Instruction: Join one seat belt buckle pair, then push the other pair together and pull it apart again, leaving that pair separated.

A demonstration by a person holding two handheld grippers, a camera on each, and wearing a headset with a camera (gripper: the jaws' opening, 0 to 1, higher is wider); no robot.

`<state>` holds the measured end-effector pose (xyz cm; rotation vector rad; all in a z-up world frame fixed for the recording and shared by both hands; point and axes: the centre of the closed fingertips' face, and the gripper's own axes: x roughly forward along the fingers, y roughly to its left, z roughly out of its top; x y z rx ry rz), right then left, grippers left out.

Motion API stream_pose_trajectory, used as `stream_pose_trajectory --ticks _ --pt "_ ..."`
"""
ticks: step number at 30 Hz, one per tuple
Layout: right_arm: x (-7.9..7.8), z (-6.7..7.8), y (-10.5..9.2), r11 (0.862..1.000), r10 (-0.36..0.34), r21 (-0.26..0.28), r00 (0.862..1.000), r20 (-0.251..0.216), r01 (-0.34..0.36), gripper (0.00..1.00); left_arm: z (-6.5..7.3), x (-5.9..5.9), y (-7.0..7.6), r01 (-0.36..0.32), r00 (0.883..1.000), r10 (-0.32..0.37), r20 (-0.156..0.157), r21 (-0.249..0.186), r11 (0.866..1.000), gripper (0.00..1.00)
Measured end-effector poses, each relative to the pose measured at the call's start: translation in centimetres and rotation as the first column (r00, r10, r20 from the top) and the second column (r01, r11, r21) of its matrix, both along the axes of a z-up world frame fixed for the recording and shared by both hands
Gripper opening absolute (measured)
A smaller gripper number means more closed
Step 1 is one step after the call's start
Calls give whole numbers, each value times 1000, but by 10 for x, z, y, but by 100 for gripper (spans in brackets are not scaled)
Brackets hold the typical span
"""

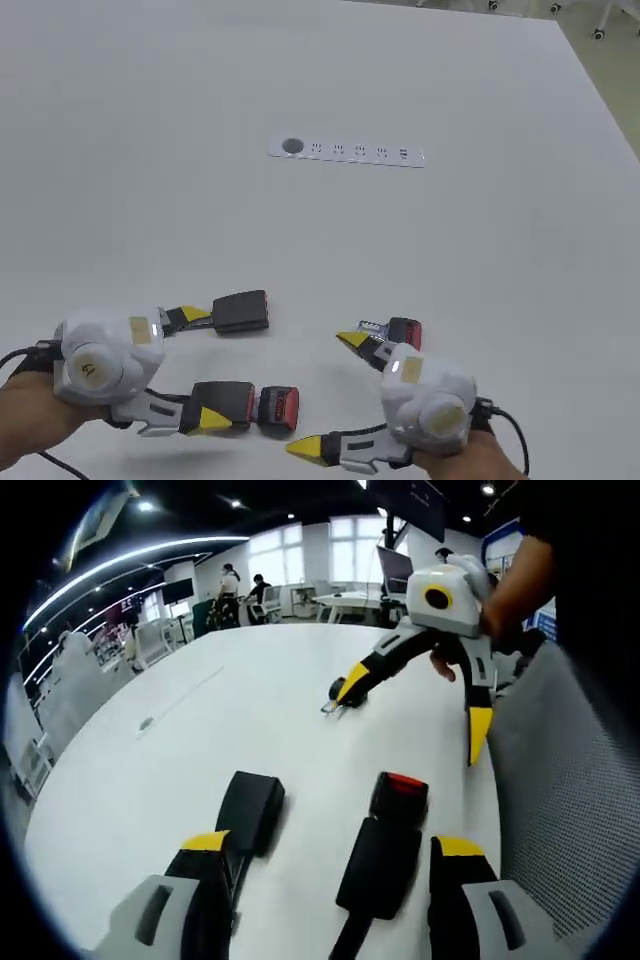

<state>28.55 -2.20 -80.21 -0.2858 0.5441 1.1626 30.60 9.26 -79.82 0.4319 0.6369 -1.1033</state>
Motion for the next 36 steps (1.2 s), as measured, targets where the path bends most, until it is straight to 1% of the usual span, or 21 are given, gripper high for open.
stream_pose_trajectory --ticks 1,2,3,5,8,10,12,13,14,16,17,19,20,24,25,27,29,31,32,33,36 --pt "5 -4 -12 999 -23 -39 1000 -9 23 90 1 3 1 -1 1000 1 -3 -4 1000 82" --pt "13 -6 -25 998 -34 -60 999 3 34 90 2 8 2 1 1000 -1 10 2 1000 82" --pt "17 -4 -31 998 -38 -53 999 8 38 90 3 13 4 3 1000 -3 27 13 1000 82" --pt "27 -4 -46 997 -56 -54 998 3 56 89 6 25 5 -7 1000 6 26 13 1000 82" --pt "43 -8 -68 992 -74 -98 997 10 75 87 7 41 4 -12 999 11 32 19 1000 82" --pt "53 -10 -80 991 -99 -92 995 -16 97 82 3 48 1 9 1000 -9 23 21 1000 79" --pt "60 -12 -86 990 -102 -98 995 -23 99 81 -6 52 3 18 1000 -18 -6 58 998 77" --pt "63 -16 -90 990 -87 -111 996 -18 85 81 -10 56 3 29 1000 -29 -6 73 997 77" --pt "65 -17 -92 990 -79 -117 997 -20 76 81 -12 59 3 30 1000 -30 -7 71 997 77" --pt "67 -23 -95 990 -65 -127 997 -46 59 79 -17 65 1 11 999 -9 -31 48 999 74" --pt "68 -26 -97 990 -55 -130 997 -54 48 78 -23 67 2 7 999 -4 -48 56 998 73" --pt "69 -34 -102 985 -27 -170 998 -48 19 74 -32 70 4 14 999 -9 -54 80 997 71" --pt "69 -38 -103 983 -15 -182 998 -65 3 73 -36 71 5 13 998 -7 -64 87 996 71" --pt "69 -43 -103 984 13 -173 994 -110 -32 68 -46 72 5 26 995 -18 -94 86 996 66" --pt "70 -43 -103 984 19 -176 994 -105 -37 66 -48 72 5 26 995 -17 -100 86 996 64" --pt "71 -46 -104 978 49 -199 994 -99 -68 63 -52 75 6 30 995 -20 -97 93 995 62" --pt "71 -51 -105 972 65 -219 991 -117 -90 61 -53 77 5 35 994 -26 -104 86 996 62" --pt "71 -54 -104 966 90 -231 989 -121 -116 59 -57 75 2 57 992 -47 -115 89 994 59" --pt "72 -53 -103 963 114 -234 988 -102 -135 57 -55 79 -3 93 994 -88 -72 78 993 57" --pt "74 -52 -103 961 118 -238 988 -99 -138 56 -56 77 -2 72 993 -65 -102 75 995 56" --pt "74 -52 -104 961 123 -236 988 -98 -143 50 -56 81 -4 72 994 -65 -91 78 994 51"
